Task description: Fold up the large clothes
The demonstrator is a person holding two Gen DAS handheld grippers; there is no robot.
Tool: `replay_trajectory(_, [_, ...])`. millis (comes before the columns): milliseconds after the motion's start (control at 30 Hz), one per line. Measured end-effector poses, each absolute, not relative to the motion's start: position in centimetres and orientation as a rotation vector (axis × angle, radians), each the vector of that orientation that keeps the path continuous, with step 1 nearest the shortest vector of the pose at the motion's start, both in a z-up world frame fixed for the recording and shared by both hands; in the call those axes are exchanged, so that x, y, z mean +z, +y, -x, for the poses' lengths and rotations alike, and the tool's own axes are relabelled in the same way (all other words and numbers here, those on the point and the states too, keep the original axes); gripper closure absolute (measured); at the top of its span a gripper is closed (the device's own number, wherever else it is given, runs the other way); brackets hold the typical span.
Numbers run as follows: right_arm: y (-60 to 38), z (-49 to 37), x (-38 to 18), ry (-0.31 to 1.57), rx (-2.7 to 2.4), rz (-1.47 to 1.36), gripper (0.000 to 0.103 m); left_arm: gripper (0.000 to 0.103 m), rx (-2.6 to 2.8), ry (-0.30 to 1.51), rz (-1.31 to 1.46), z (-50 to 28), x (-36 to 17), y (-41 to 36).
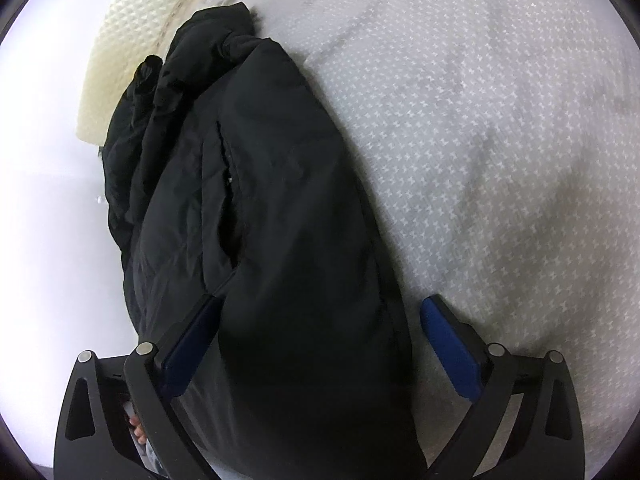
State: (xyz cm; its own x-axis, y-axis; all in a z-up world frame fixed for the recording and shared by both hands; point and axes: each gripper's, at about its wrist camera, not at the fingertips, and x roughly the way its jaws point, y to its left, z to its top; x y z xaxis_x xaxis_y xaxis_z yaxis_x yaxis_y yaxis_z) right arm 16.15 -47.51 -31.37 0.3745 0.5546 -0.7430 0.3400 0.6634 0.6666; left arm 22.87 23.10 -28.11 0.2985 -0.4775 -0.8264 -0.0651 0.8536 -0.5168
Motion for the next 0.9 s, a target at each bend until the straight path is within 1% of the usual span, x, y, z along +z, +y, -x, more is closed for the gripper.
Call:
replay_trajectory(33, [-47.3,-16.2,-31.3,1.225,0.172,-0.889,0.002,0.017,-0.265,1.246,0.509,-22.4,-28.1,23.8])
replay_trajectory(233, [-46.7,-16.2,-31.3,1.229,0.222,-0.909,0.001,0.015,-0.215,1.258,0.598,-22.0,-30.1,26.6])
replay_trajectory(300, [-46.4,-16.2,-31.4,1.238,0.239,-0.912,0.001,0.009,-0.234,1.263,0.582,-22.7,-30.7,26.2])
replay_trajectory(333, [-46.2,-16.3,-31.5,1.241,0.243,-0.915,0.001,0.004,-0.249,1.258,0.577,-23.0,-30.9,25.9])
replay_trajectory(367, [-46.1,-16.2,-31.6,1.246,0.251,-0.923,0.001,0.002,-0.261,1.253,0.58,-23.3,-31.0,25.8])
replay_trajectory(567, [-45.0,-16.2,-31.5,1.246,0.357,-0.979,0.0,0.002,-0.354,1.23,0.642,-24.4,-30.8,25.5])
replay_trajectory(667, [-44.3,-16.5,-30.6,1.199,0.447,-1.021,0.0,0.002,-0.473,1.21,0.741,-24.1,-30.1,24.6])
replay_trajectory(767, [-43.9,-16.7,-28.8,1.127,0.529,-1.018,0.0,0.002,-0.546,1.203,0.728,-23.9,-29.3,22.7])
replay_trajectory(833, [-43.7,-16.7,-26.8,1.047,0.609,-1.006,0.0,0.002,-0.567,1.217,0.745,-24.3,-29.5,21.5])
replay_trajectory(900, [-43.5,-16.7,-25.5,1.004,0.658,-0.985,0.0,0.005,-0.563,1.241,0.745,-25.0,-29.6,19.8])
